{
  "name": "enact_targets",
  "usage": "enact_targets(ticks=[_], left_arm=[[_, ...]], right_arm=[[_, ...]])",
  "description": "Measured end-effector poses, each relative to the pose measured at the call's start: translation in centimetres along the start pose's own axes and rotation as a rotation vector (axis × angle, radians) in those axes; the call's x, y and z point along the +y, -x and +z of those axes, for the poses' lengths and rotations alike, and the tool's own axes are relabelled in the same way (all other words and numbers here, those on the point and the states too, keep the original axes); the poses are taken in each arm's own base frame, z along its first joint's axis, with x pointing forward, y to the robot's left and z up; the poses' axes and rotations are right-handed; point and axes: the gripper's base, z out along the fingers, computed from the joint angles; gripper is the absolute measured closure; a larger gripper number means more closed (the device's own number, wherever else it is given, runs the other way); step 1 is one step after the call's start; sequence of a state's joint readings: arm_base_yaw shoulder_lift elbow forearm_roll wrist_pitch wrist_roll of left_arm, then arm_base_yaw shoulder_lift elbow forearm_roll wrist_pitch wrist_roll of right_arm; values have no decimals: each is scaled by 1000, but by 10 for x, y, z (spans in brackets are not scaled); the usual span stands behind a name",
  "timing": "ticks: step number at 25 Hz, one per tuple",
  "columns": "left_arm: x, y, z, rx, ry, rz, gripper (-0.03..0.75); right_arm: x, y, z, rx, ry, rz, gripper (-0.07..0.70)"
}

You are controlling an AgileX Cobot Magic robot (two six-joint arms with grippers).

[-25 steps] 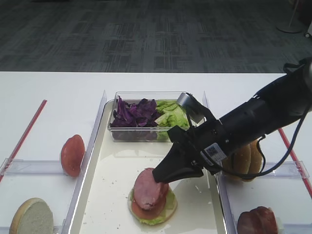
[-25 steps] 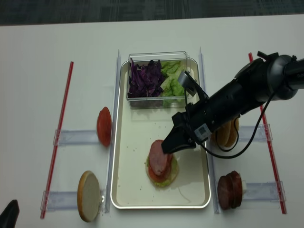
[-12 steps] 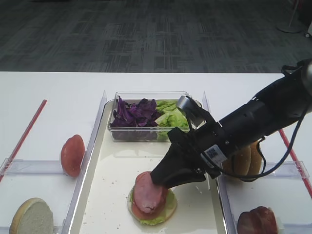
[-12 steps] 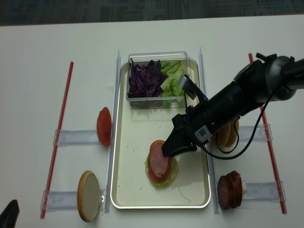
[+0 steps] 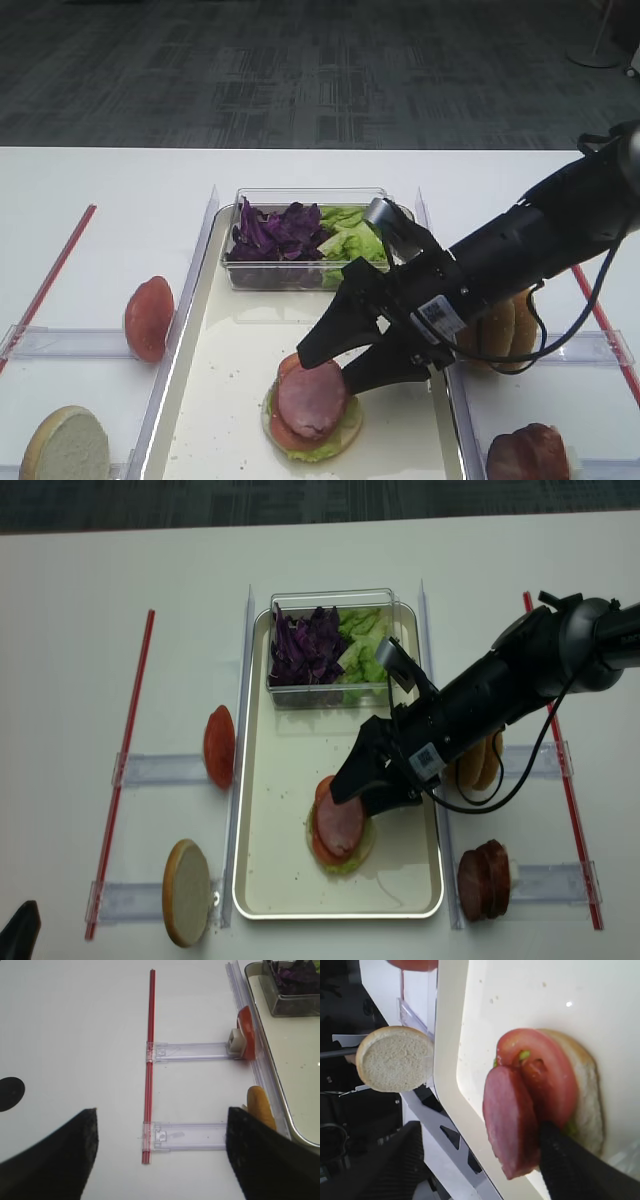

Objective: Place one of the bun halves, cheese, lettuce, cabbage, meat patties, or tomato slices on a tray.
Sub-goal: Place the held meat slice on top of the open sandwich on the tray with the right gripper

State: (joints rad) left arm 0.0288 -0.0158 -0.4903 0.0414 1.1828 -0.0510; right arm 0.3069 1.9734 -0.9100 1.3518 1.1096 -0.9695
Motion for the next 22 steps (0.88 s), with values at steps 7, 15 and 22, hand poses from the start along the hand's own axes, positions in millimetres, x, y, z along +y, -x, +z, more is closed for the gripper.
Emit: enact_targets(ticks=[7,15,22], left_arm=[[0,0,0,0,0,0,224],[0,0,0,0,0,0,224],[0,0,0,0,0,0,224]], right_arm=[[2,2,-5,-29,-72,-3,116],[14,-1,-15,-28,-123,-26,115],[25,-4,-22,-34,-140,-35,115]])
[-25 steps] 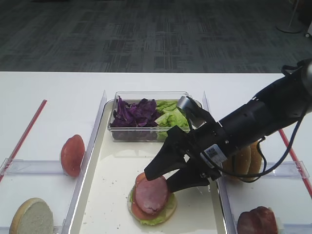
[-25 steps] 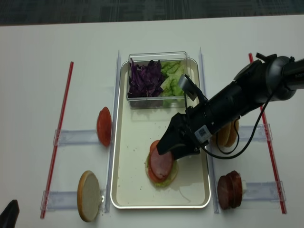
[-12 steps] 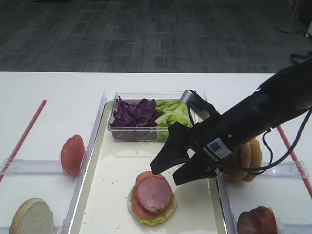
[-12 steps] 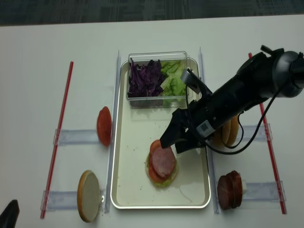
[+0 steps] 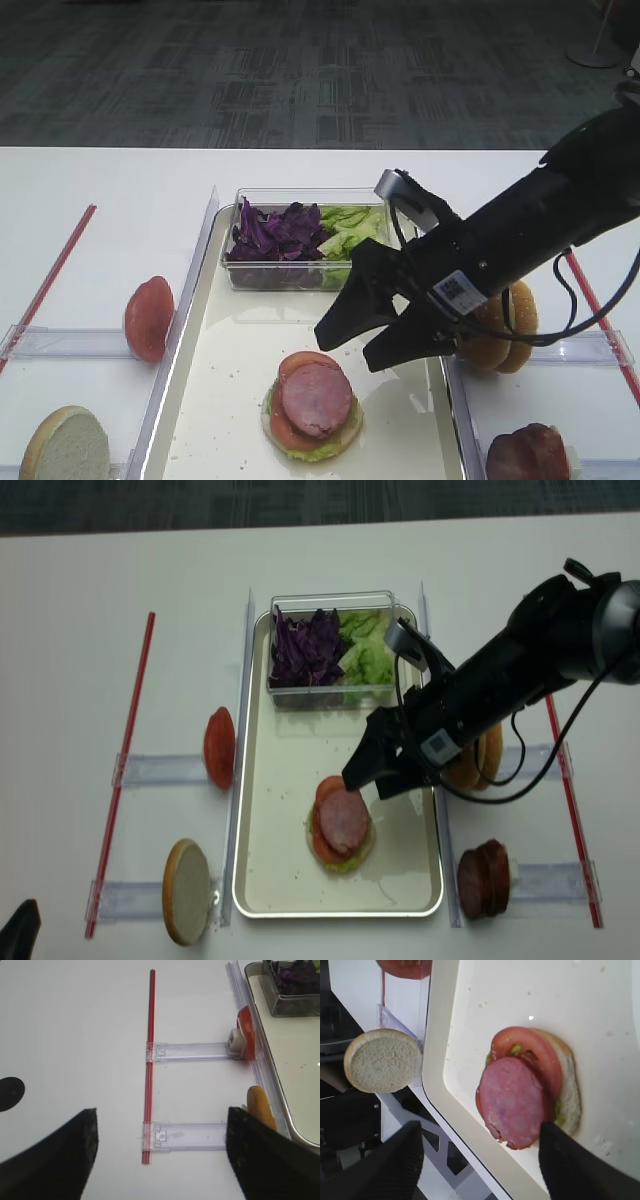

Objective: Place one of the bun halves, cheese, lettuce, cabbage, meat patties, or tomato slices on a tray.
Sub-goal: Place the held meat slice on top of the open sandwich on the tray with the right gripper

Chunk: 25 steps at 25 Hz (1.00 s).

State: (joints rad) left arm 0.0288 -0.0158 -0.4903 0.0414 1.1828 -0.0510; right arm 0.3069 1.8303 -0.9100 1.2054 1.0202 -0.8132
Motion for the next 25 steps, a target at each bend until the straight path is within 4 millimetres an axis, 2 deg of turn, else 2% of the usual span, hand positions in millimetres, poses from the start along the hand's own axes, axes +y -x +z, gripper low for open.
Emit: enact_targets(ticks=[12,25], left_arm=[[0,0,0,0,0,0,224],[0,0,0,0,0,0,224]], right_arm=[[13,-11,-15,65,-64,-14,115],[36,-6,-42,163,-182,-23,117]])
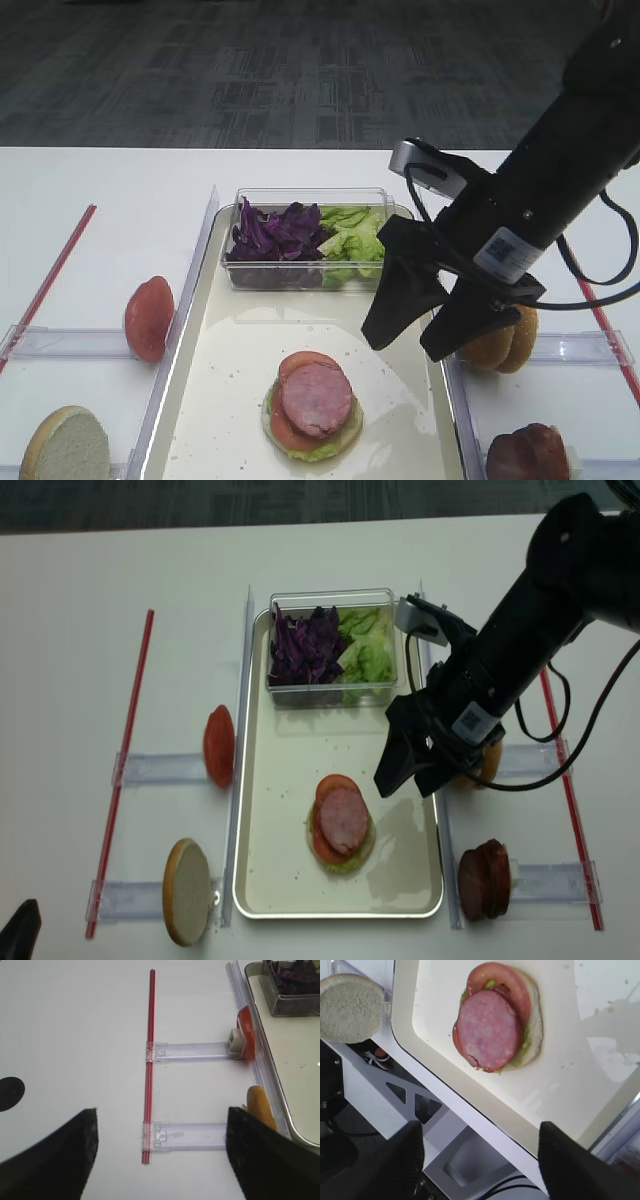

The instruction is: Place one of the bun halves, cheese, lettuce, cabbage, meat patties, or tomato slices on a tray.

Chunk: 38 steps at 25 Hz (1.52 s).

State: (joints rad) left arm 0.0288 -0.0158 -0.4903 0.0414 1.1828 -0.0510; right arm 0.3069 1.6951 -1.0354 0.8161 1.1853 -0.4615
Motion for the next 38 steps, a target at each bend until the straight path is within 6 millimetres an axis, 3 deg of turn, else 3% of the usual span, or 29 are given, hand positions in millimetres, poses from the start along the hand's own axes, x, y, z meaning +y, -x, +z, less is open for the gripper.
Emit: enact_targets(ticks=[7,17,28,38], left_arm=[[0,0,0,0,0,0,224],[0,0,0,0,0,0,224],[0,0,0,0,0,0,224],[0,0,0,0,0,0,224]], right_arm=[[0,6,-11,1,-102,24,174],[2,-1,-27,-3,-227,41,179],[-18,-6,-35,37,-473,104,182],[-27,-8,-40,40,-588,151,183]])
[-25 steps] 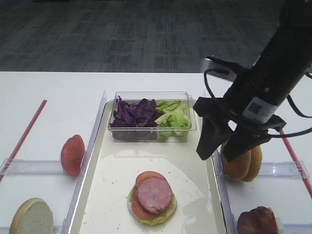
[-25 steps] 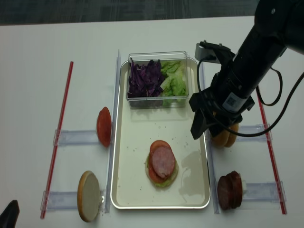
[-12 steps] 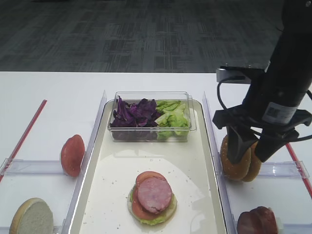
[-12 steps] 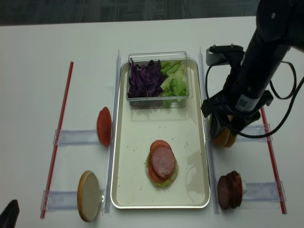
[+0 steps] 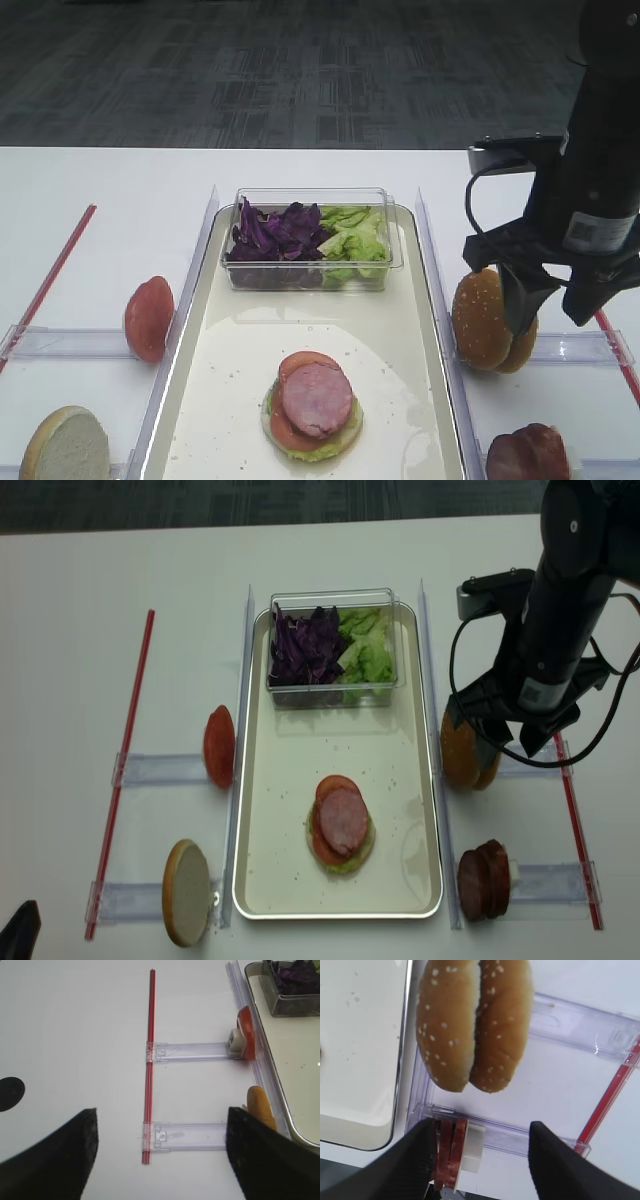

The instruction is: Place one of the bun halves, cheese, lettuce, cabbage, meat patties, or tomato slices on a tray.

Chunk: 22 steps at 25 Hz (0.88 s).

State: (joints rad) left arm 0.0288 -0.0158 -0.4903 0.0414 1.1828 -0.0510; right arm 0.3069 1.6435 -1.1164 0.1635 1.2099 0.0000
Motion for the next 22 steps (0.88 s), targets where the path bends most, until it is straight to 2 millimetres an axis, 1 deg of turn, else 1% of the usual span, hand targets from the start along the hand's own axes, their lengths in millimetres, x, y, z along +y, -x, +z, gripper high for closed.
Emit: enact_targets(ticks=[8,14,17,22], left_arm=[[0,0,0,0,0,0,224],[0,0,0,0,0,0,224],[0,0,0,0,0,0,224],[0,0,0,0,0,0,224]], right_arm=[[2,0,0,0,21,-35,184],[-4,0,0,0,-36,-56,184],[-12,1,-1,-4,-32,-25,184],[-39,1,-6,-16,-24,58,184]])
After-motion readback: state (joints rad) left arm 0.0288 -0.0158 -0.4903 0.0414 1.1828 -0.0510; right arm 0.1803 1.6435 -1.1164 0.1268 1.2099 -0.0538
